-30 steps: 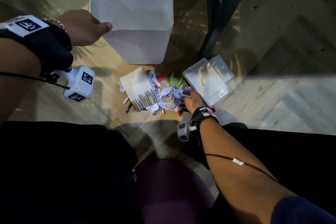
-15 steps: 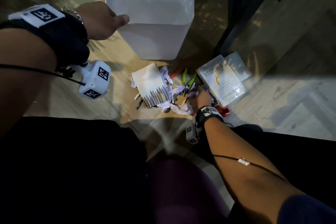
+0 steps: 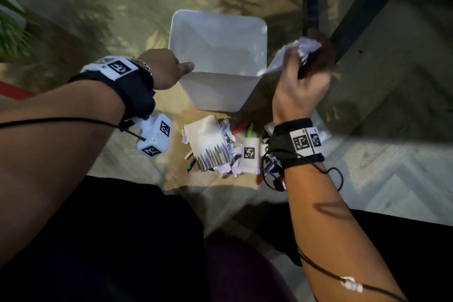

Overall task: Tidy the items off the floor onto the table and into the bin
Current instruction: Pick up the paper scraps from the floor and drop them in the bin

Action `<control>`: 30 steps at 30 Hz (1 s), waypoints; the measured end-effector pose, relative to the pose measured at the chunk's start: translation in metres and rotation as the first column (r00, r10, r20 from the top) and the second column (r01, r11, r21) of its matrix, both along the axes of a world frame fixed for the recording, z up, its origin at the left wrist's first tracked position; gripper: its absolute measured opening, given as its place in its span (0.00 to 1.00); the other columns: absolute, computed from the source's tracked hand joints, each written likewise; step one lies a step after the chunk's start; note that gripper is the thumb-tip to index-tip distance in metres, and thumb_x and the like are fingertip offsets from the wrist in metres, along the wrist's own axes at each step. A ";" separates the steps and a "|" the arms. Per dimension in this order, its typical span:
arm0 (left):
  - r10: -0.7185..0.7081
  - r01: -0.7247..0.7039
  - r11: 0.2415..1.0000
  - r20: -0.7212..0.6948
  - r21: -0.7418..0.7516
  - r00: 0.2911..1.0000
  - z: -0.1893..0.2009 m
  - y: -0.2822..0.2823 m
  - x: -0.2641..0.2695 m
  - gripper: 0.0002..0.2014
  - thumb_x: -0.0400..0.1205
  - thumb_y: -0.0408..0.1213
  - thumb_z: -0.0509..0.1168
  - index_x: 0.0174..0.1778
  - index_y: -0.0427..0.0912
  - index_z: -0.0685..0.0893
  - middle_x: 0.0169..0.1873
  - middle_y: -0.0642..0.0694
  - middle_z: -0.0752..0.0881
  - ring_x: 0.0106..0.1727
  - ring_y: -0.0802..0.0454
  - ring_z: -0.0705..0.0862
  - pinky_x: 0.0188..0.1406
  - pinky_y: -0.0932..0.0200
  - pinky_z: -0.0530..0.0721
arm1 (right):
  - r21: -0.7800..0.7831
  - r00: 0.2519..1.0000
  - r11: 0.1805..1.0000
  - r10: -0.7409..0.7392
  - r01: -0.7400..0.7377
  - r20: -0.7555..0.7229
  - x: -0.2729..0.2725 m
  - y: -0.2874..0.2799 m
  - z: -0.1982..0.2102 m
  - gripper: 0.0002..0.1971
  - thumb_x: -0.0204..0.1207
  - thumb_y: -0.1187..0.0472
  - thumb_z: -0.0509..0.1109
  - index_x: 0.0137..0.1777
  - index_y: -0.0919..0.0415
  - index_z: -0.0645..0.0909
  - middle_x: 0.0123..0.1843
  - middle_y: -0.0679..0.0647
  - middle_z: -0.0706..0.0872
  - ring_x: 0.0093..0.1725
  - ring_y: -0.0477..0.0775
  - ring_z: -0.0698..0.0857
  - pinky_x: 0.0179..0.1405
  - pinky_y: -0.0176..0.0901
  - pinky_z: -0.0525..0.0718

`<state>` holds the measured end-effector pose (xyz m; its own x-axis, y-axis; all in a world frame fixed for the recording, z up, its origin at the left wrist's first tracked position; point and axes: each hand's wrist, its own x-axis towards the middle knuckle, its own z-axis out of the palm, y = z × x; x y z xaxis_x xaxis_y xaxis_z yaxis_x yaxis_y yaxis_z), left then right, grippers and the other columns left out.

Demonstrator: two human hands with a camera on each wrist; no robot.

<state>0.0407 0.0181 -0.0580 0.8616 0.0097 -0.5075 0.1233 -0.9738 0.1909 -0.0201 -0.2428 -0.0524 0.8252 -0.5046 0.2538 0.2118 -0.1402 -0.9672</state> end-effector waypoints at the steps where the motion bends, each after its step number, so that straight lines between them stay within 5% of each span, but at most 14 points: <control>1: -0.001 0.001 1.000 -0.002 0.004 1.000 0.001 -0.002 -0.001 0.34 0.87 0.63 0.54 0.46 0.32 0.88 0.34 0.37 0.84 0.36 0.37 0.81 0.40 0.48 0.75 | -0.035 0.999 0.999 0.015 -0.013 0.050 0.007 0.005 0.010 0.13 0.83 0.64 0.74 0.63 0.72 0.81 0.55 0.70 0.88 0.56 0.67 0.91 0.60 0.68 0.88; 4: 0.016 -0.016 1.000 -0.011 -0.004 1.000 0.005 -0.003 -0.001 0.34 0.88 0.61 0.54 0.43 0.30 0.86 0.29 0.40 0.79 0.33 0.40 0.78 0.36 0.51 0.72 | -0.236 0.994 0.969 0.094 -0.078 0.057 0.025 0.023 0.023 0.14 0.84 0.64 0.73 0.64 0.74 0.82 0.55 0.57 0.87 0.56 0.55 0.90 0.58 0.56 0.90; 6: 0.016 -0.016 1.000 -0.014 -0.008 1.000 0.006 -0.003 -0.002 0.33 0.88 0.61 0.54 0.42 0.32 0.85 0.29 0.41 0.79 0.33 0.41 0.78 0.35 0.51 0.72 | -0.361 0.975 0.907 0.179 -0.216 -0.133 0.037 0.031 0.014 0.19 0.81 0.58 0.75 0.68 0.67 0.81 0.59 0.52 0.86 0.60 0.52 0.88 0.62 0.53 0.88; 9: 0.012 -0.012 1.000 -0.010 -0.006 1.000 0.004 -0.004 -0.001 0.31 0.88 0.61 0.54 0.38 0.34 0.83 0.29 0.41 0.79 0.33 0.41 0.77 0.34 0.51 0.71 | -0.474 0.901 0.818 0.117 -0.326 -0.418 0.037 0.029 -0.014 0.33 0.77 0.47 0.76 0.80 0.57 0.76 0.76 0.54 0.82 0.77 0.55 0.80 0.79 0.51 0.79; 11: 0.011 -0.011 1.000 -0.005 -0.004 1.000 0.002 -0.003 0.000 0.31 0.88 0.61 0.55 0.37 0.35 0.82 0.29 0.41 0.78 0.33 0.41 0.77 0.35 0.52 0.71 | -0.469 0.915 0.847 0.050 -0.251 -0.400 0.023 0.020 -0.029 0.32 0.77 0.49 0.76 0.80 0.57 0.76 0.78 0.56 0.81 0.78 0.58 0.79 0.79 0.49 0.77; 14: 0.029 -0.029 0.999 -0.003 -0.014 1.000 -0.001 -0.004 0.001 0.31 0.87 0.61 0.55 0.35 0.35 0.80 0.28 0.42 0.77 0.34 0.40 0.78 0.36 0.51 0.71 | -0.381 0.897 0.918 -0.073 -0.110 -0.436 -0.011 0.005 -0.060 0.24 0.80 0.53 0.76 0.74 0.60 0.81 0.68 0.56 0.87 0.66 0.53 0.84 0.72 0.45 0.81; 17: 0.032 -0.032 0.999 -0.013 -0.007 0.999 -0.001 -0.004 0.001 0.31 0.87 0.62 0.54 0.40 0.34 0.83 0.33 0.40 0.81 0.39 0.39 0.80 0.39 0.51 0.73 | -0.216 0.754 0.969 -0.051 -0.122 -0.654 -0.042 -0.016 -0.116 0.18 0.79 0.55 0.72 0.69 0.56 0.85 0.64 0.54 0.89 0.63 0.56 0.87 0.68 0.56 0.87; 19: 0.000 0.001 1.000 0.019 -0.014 1.000 -0.002 -0.001 0.000 0.29 0.87 0.62 0.55 0.65 0.40 0.85 0.57 0.37 0.87 0.56 0.36 0.84 0.54 0.48 0.78 | -0.226 0.640 0.958 -0.061 -0.179 -0.766 -0.065 -0.033 -0.152 0.15 0.79 0.59 0.69 0.64 0.54 0.87 0.62 0.57 0.89 0.61 0.60 0.88 0.67 0.59 0.88; 21: -0.011 0.014 0.999 0.084 -0.035 0.996 -0.002 0.000 0.000 0.34 0.87 0.61 0.58 0.87 0.48 0.64 0.78 0.38 0.76 0.74 0.35 0.77 0.70 0.45 0.75 | -0.292 0.511 0.916 -0.118 -0.275 -0.852 -0.088 -0.046 -0.185 0.15 0.80 0.63 0.68 0.65 0.57 0.87 0.63 0.61 0.88 0.62 0.66 0.88 0.66 0.58 0.87; 24: 0.010 -0.002 0.998 0.149 -0.058 0.989 -0.003 -0.004 0.003 0.43 0.86 0.57 0.62 0.90 0.47 0.46 0.74 0.33 0.79 0.67 0.30 0.81 0.60 0.42 0.79 | -0.236 0.317 0.865 -0.095 -0.443 -0.944 -0.111 -0.055 -0.226 0.23 0.79 0.62 0.69 0.75 0.54 0.81 0.69 0.66 0.86 0.66 0.71 0.87 0.66 0.61 0.88; 27: 0.006 0.000 0.999 0.154 -0.035 0.988 -0.008 -0.005 0.003 0.43 0.87 0.56 0.61 0.90 0.45 0.43 0.69 0.29 0.81 0.61 0.27 0.82 0.49 0.43 0.77 | 0.000 0.084 0.801 0.062 -0.598 -0.995 -0.123 -0.058 -0.255 0.28 0.80 0.54 0.71 0.81 0.40 0.76 0.73 0.66 0.85 0.67 0.70 0.88 0.63 0.60 0.91; 29: 0.004 -0.002 1.000 0.161 -0.012 0.987 -0.008 -0.005 0.003 0.43 0.87 0.56 0.61 0.90 0.44 0.43 0.70 0.27 0.79 0.63 0.25 0.81 0.51 0.41 0.76 | 0.132 0.045 0.828 0.186 -0.546 -0.982 -0.122 -0.056 -0.252 0.27 0.84 0.58 0.71 0.83 0.48 0.75 0.79 0.64 0.81 0.70 0.66 0.86 0.64 0.57 0.89; 30: 0.007 -0.006 1.000 0.170 -0.007 0.985 -0.007 -0.005 0.002 0.43 0.87 0.56 0.61 0.90 0.44 0.44 0.70 0.27 0.79 0.64 0.25 0.80 0.52 0.42 0.76 | 0.182 0.038 0.857 0.229 -0.481 -0.973 -0.120 -0.056 -0.249 0.26 0.86 0.59 0.69 0.83 0.53 0.75 0.80 0.63 0.79 0.65 0.62 0.87 0.57 0.54 0.90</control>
